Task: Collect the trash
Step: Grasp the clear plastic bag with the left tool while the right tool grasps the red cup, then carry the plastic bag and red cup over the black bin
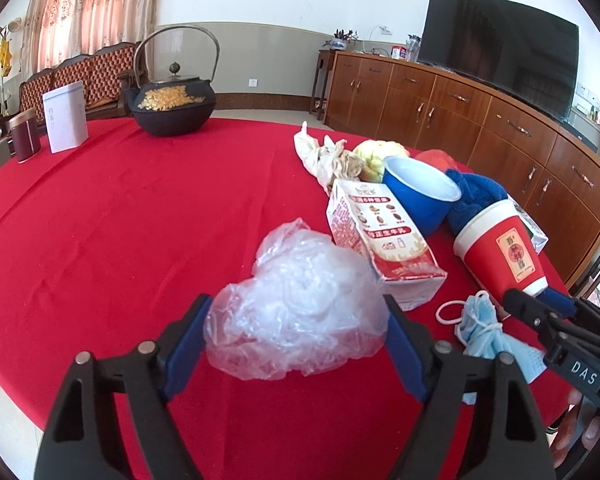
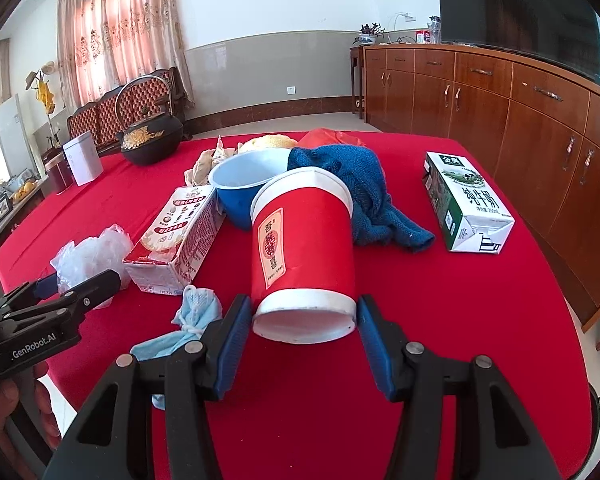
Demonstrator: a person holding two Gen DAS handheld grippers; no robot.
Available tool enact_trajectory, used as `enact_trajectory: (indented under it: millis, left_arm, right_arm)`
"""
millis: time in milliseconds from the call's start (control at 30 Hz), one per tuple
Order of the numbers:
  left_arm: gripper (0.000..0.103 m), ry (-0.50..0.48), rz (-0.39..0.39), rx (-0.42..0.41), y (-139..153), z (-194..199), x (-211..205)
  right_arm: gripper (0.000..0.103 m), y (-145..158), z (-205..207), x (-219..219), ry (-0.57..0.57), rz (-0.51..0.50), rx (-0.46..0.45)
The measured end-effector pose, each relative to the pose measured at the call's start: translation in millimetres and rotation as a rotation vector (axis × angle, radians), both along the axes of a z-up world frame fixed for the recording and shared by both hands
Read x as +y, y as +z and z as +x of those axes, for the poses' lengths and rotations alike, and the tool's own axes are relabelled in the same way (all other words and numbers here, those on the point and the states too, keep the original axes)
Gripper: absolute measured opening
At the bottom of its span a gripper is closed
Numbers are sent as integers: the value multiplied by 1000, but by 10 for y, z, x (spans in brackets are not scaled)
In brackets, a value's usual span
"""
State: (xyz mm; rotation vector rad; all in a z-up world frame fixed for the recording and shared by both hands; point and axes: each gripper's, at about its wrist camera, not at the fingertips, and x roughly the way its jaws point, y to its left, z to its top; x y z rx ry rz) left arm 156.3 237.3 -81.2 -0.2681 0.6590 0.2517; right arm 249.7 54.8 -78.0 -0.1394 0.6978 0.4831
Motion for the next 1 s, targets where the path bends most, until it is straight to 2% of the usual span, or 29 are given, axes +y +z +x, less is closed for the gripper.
enact_trajectory:
  millis: [67, 167, 200, 400, 633, 1000]
  left_arm:
    - [71, -4, -5, 1, 0, -4, -3]
    - [50, -19, -22, 4, -4, -6, -9]
    - [47, -20, -26, 1, 1, -10, -4]
    - [45, -25, -12, -39, 121, -113, -55]
    - [44, -55, -14, -61, 252, -197, -212]
    - [44, -166, 6, -114, 560, -263, -771]
  right_arm:
    - [57, -4, 9, 20, 13, -4, 1]
    - [57, -12, 23, 42, 24, -4, 4]
    - [56, -11, 31, 38, 22, 2, 7]
    - [55, 26, -27, -54, 15, 29, -3]
    - [55, 211, -228, -292, -11, 67, -50]
    - [55, 554, -545, -939, -104, 73, -118]
